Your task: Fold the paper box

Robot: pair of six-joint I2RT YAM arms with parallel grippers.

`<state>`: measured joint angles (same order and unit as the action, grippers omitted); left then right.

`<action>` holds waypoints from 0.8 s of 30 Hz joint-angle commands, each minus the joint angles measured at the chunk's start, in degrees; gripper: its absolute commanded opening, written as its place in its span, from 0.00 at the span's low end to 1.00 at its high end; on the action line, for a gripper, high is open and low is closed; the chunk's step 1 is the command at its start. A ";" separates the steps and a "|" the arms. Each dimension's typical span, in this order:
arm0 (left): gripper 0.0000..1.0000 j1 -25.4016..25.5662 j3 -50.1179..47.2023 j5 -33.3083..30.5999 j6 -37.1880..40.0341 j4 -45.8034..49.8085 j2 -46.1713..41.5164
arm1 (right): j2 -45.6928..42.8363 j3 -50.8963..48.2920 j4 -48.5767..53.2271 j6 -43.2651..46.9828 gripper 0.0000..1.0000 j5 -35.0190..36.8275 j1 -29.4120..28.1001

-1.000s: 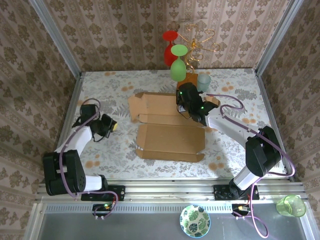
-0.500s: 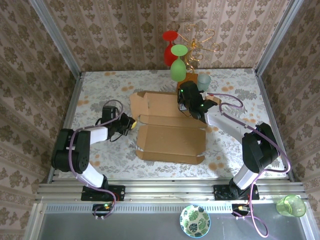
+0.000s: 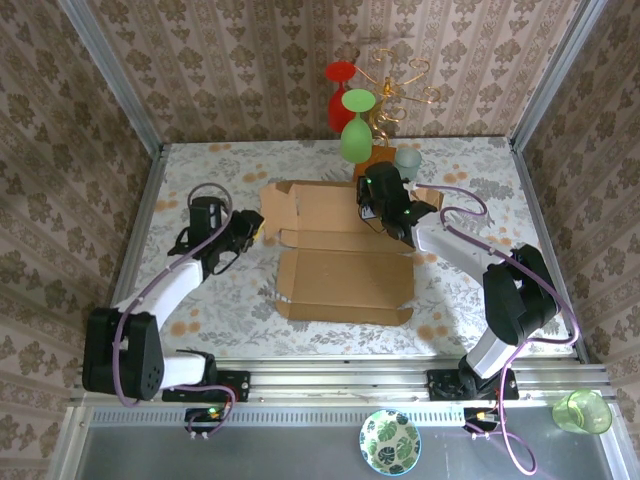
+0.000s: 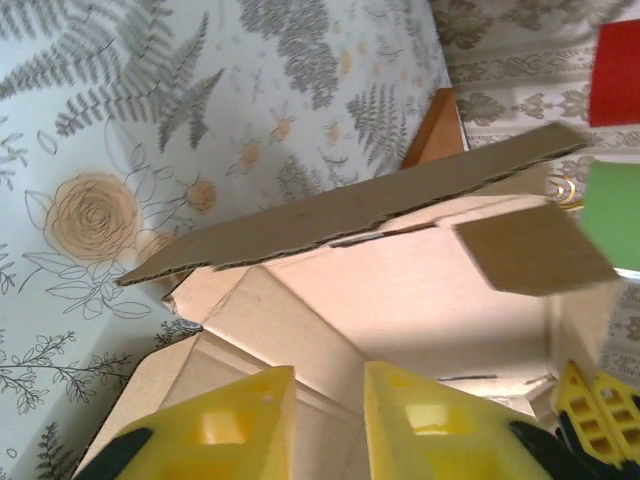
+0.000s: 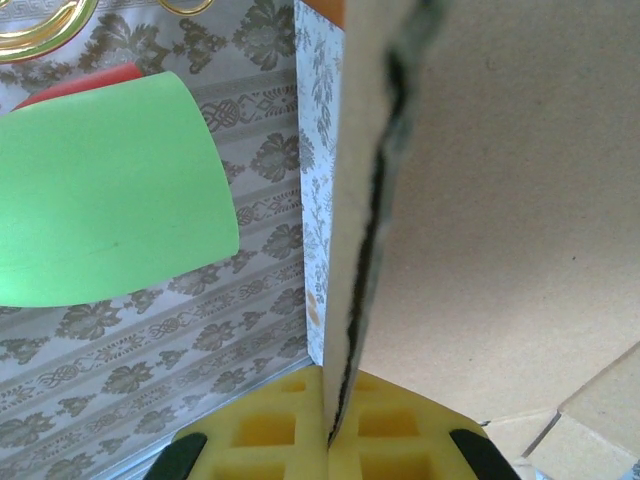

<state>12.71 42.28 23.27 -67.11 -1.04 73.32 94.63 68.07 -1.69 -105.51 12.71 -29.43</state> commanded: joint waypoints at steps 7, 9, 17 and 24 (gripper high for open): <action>0.45 9.08 4.82 -3.21 8.91 13.90 3.15 | 0.74 -1.39 -2.95 1.59 0.00 -0.43 0.33; 0.50 10.77 5.54 -4.18 9.33 14.11 5.88 | 0.83 -1.10 -2.59 1.45 0.00 -0.54 0.35; 0.56 10.51 13.20 -10.49 20.00 15.32 16.72 | 0.99 -0.65 -1.66 0.90 0.00 -1.47 0.77; 0.59 10.28 15.30 -10.61 26.66 11.67 23.86 | 1.41 -0.13 -1.55 0.17 0.00 -1.81 1.02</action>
<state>23.11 56.45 13.67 -45.87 11.33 94.87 94.89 67.37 -3.70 -105.10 11.07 -28.73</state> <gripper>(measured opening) 0.586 0.043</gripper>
